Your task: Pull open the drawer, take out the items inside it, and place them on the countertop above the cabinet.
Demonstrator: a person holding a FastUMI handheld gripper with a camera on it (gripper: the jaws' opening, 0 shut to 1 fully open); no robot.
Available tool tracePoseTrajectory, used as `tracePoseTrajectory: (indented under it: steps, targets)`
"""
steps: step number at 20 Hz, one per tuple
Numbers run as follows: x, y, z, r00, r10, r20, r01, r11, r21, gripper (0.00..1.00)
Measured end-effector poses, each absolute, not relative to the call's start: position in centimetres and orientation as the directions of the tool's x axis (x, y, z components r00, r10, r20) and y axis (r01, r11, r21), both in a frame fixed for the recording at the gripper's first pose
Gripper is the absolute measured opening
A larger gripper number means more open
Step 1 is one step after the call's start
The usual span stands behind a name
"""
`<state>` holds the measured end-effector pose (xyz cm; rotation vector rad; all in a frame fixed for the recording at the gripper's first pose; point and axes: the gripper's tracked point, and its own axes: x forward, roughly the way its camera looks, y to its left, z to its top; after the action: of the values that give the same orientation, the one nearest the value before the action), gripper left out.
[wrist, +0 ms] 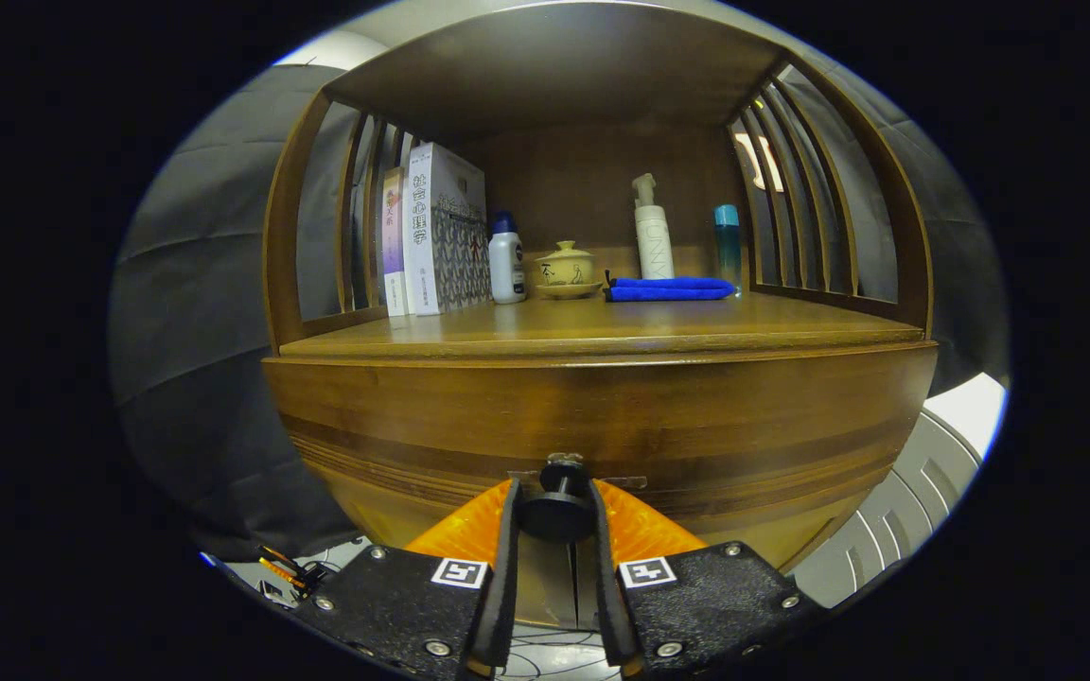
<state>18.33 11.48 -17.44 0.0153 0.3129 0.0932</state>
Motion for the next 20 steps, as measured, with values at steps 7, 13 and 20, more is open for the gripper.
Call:
tracePoseTrajectory:
  steps: [7, 13, 20]
  targets:
    - [15.6, 11.6, -17.2, 0.948, 0.083, -0.307, -0.082, 0.996, 0.016, 0.36]
    - [12.6, 11.8, -17.0, 0.95, 0.085, -0.301, -0.091, 0.996, -0.005, 0.36]
    - [9.4, 12.0, -16.9, 0.951, 0.09, -0.296, -0.102, 0.994, -0.026, 0.36]
